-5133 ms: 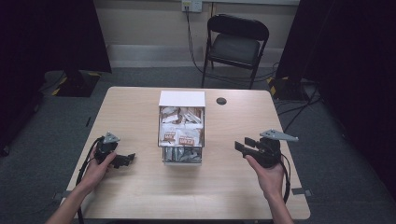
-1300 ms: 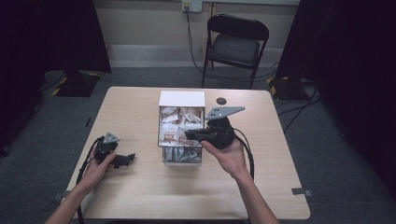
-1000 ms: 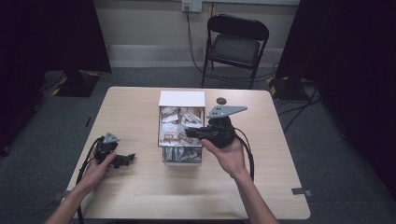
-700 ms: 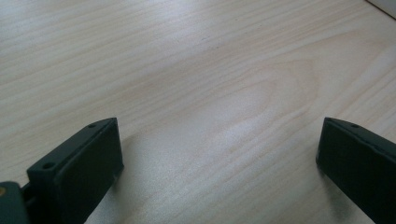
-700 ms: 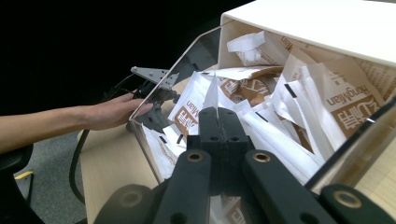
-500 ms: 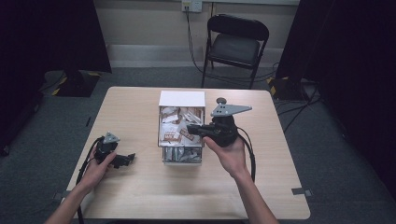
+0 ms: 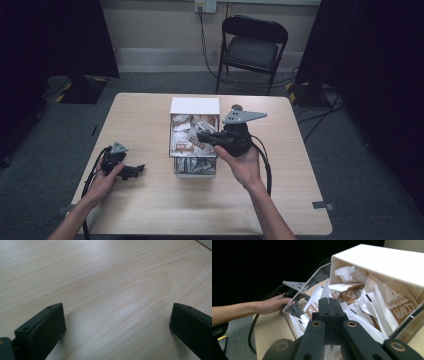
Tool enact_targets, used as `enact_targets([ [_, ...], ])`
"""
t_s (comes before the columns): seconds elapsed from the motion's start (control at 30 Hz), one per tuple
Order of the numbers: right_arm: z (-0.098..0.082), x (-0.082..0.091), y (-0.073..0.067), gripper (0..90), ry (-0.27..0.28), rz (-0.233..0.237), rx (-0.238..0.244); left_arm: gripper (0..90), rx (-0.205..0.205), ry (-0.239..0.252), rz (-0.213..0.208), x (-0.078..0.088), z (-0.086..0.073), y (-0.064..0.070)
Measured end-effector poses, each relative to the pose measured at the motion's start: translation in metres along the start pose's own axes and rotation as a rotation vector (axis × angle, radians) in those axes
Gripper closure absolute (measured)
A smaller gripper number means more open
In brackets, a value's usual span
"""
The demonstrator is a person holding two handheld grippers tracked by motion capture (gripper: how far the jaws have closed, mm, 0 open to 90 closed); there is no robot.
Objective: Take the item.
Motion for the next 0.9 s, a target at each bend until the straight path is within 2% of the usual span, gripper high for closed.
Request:
enact_targets([
  [0.67,0.011,0.012,-0.005,90.0,0.051,-0.012,0.012,0.0,0.000,0.000,0.001,0.000,0.000,0.000],
  [0.9,0.012,0.016,-0.007,90.0,0.054,-0.013,0.015,0.0,-0.001,0.000,0.001,0.000,0.000,0.000],
])
Point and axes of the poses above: each handheld gripper's, and its own axes: x roughly backward along the jaws, z roughly out of its top, y roughly to its right, the point moved 8 cm from there along -x, roughly forward along the jaws, and after that the axes turned 7 degrees about y, right-handed, at the moved point
